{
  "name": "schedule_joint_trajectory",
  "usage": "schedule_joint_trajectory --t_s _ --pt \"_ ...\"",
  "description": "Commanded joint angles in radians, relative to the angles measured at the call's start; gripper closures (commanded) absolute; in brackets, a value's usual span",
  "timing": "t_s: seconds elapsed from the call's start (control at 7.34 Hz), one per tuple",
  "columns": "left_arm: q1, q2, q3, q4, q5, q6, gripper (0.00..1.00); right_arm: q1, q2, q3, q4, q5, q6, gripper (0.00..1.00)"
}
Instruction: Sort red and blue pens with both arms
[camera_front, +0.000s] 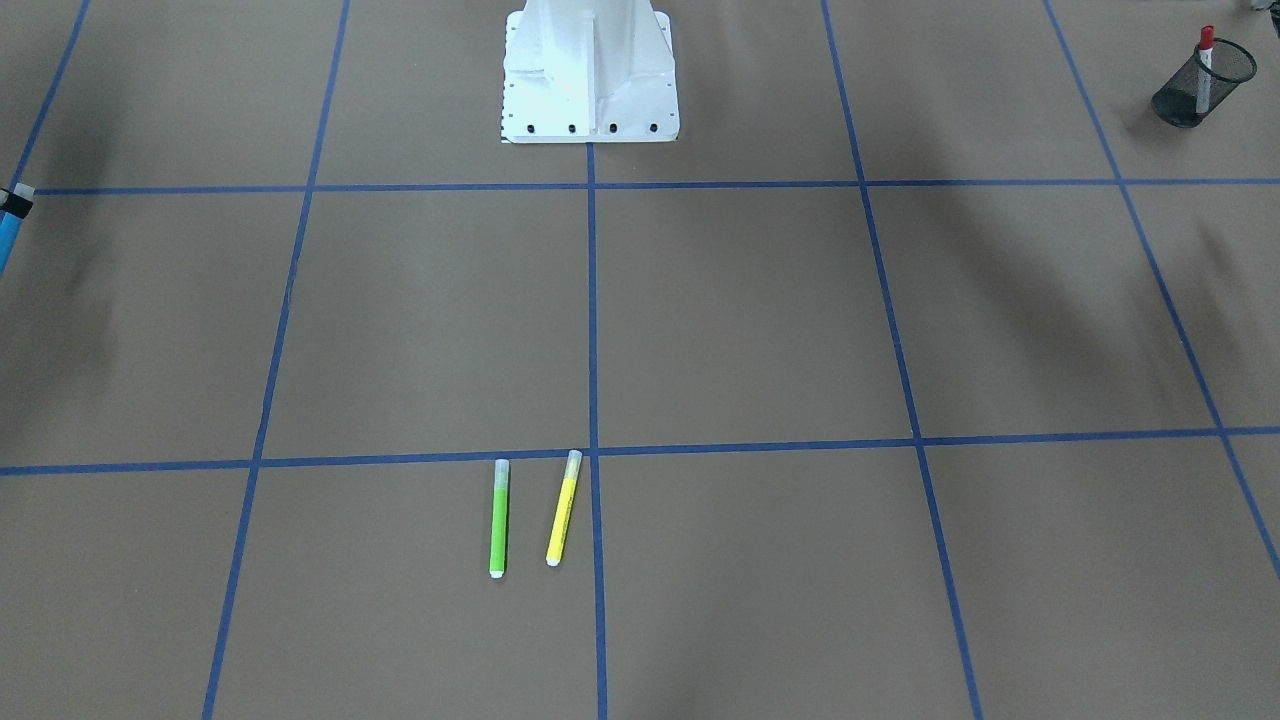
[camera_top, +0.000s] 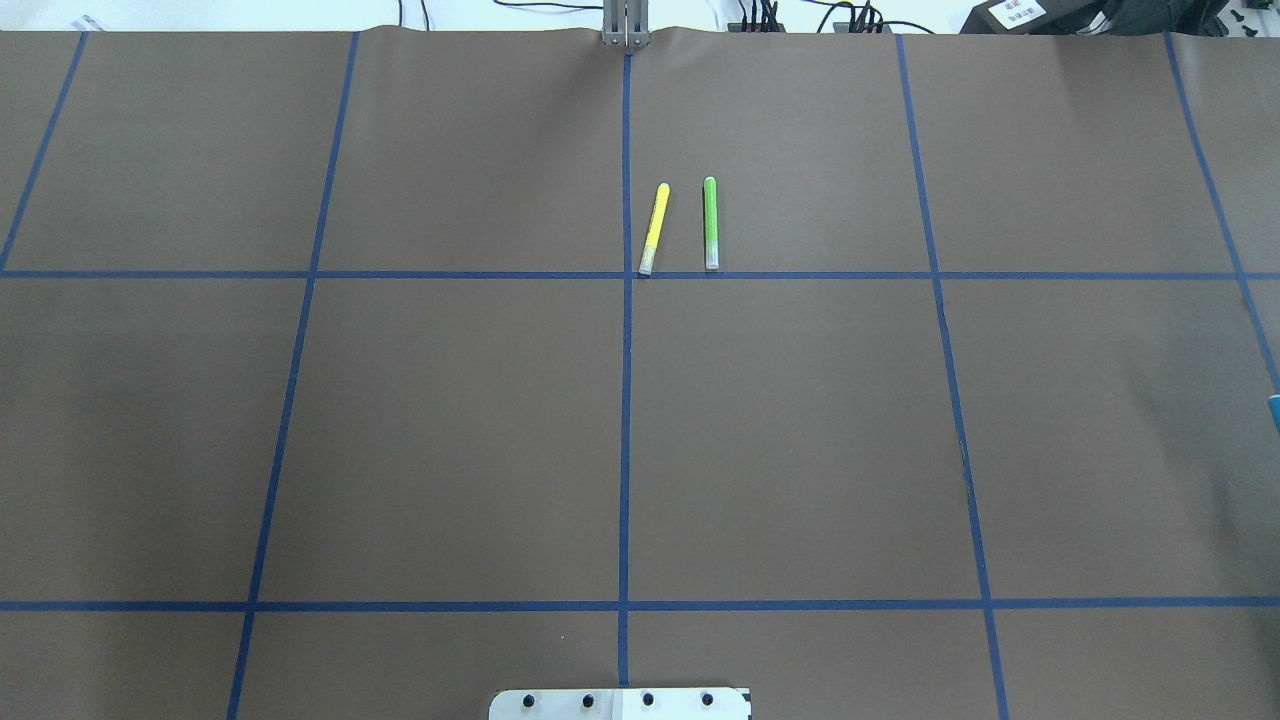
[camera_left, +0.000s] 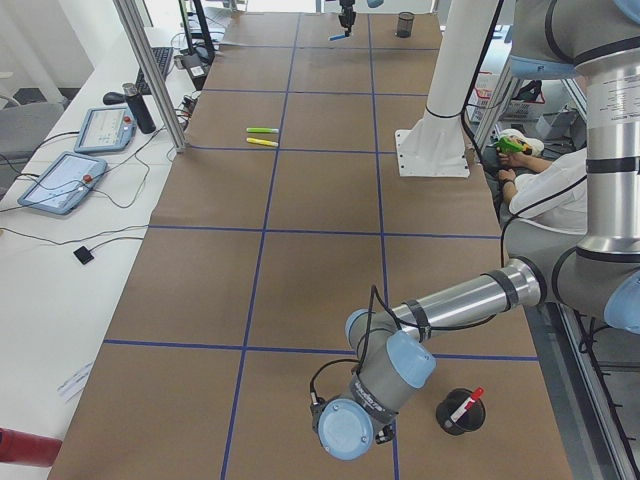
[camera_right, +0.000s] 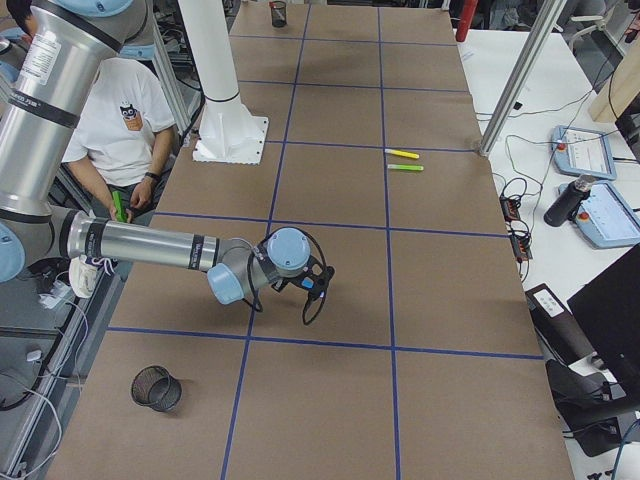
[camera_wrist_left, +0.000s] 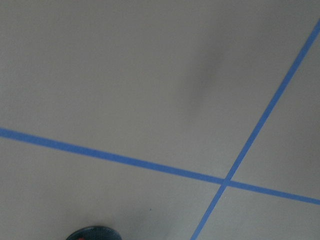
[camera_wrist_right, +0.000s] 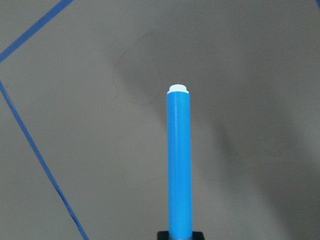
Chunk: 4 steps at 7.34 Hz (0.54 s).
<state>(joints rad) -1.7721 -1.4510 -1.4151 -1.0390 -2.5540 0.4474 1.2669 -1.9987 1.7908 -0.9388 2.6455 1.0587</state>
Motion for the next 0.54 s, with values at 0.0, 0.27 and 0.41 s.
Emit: schedule_joint_trajectory --t_s 0.0,0.27,0.41 --pt "0.023 -0.083 -0.002 -0.012 -0.023 -0.056 0.0 0.011 -0.032 -0.033 0.005 -0.06 -0.017 1.0" --pt "0.025 -0.147 -0.007 -0.015 -0.025 -0.056 0.0 0.043 -0.012 -0.063 0.003 -0.181 -0.068 1.0" --pt "0.026 -0.178 -0.007 -0.036 -0.025 -0.056 0.0 0.077 -0.012 -0.071 -0.001 -0.237 -0.136 1.0"
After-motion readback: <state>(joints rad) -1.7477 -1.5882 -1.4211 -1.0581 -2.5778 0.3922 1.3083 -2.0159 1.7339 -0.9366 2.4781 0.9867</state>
